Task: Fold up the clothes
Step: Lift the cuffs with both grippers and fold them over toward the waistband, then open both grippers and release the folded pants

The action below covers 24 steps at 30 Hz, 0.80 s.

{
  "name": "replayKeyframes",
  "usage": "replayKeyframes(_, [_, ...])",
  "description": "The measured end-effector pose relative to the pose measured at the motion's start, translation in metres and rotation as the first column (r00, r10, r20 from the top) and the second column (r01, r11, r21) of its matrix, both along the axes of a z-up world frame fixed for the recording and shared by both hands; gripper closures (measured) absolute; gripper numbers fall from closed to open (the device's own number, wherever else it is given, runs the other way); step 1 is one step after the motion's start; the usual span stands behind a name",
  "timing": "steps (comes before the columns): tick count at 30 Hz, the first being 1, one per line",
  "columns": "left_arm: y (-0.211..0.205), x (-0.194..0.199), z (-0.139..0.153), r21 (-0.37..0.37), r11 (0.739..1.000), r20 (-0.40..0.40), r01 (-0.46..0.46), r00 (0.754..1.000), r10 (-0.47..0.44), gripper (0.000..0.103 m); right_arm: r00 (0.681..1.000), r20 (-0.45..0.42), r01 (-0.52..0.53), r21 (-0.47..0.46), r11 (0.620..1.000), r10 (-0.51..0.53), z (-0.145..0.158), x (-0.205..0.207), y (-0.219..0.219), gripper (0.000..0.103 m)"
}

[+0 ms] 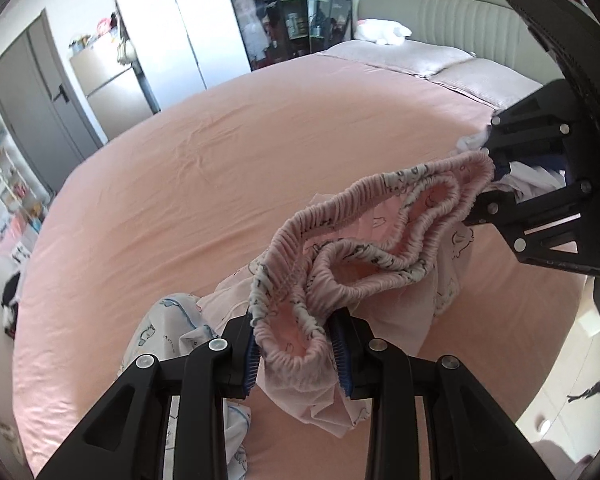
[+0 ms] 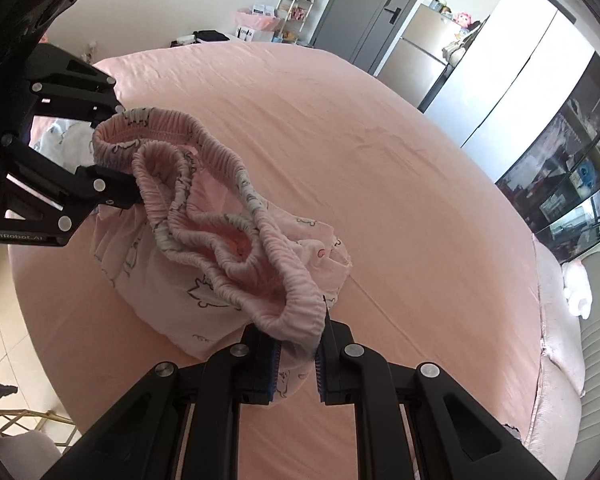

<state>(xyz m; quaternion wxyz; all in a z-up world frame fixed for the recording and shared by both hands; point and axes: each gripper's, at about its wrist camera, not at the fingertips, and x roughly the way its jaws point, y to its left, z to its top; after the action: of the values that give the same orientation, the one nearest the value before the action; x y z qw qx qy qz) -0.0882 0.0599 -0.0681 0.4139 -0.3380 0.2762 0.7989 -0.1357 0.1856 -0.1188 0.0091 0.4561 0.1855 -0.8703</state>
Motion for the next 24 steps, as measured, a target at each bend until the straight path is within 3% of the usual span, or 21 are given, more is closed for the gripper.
replayKeyframes(9, [0.014,-0.033,-0.013,-0.062,0.997,0.003,-0.051,0.999,0.051,0.075,0.993,0.100,0.064,-0.082,0.995,-0.056,-0.015,-0.057,0.019,0.091])
replayKeyframes(17, [0.012,-0.056,-0.033,-0.072,0.986,0.077,-0.150,0.985,0.156,0.075,0.989,0.113,0.102,-0.080,0.992,-0.092,-0.029,-0.067,0.023,0.090])
replayKeyframes(19, [0.008,-0.061,-0.031,-0.051,0.982,0.113,-0.184,0.976,0.188,0.072,0.989,0.109,0.112,-0.092,0.989,-0.102,-0.026,-0.065,0.025,0.090])
replayKeyframes(21, [0.003,-0.064,-0.026,-0.026,0.974,0.133,-0.223,0.965,0.224,0.054,0.988,0.112,0.120,-0.124,0.985,-0.106,-0.023,-0.061,0.028,0.088])
replayKeyframes(22, [0.000,-0.064,-0.024,-0.014,0.970,0.130,-0.241,0.962,0.241,0.047,0.988,0.106,0.124,-0.127,0.984,-0.111,-0.022,-0.060,0.030,0.081])
replayKeyframes(23, [-0.001,-0.063,-0.021,-0.004,0.968,0.122,-0.251,0.960,0.250,0.038,0.988,0.100,0.128,-0.128,0.983,-0.116,-0.021,-0.058,0.031,0.063])
replayKeyframes(24, [-0.002,-0.062,-0.018,0.005,0.967,0.112,-0.253,0.961,0.251,0.036,0.988,0.091,0.137,-0.115,0.984,-0.126,-0.020,-0.057,0.032,0.050])
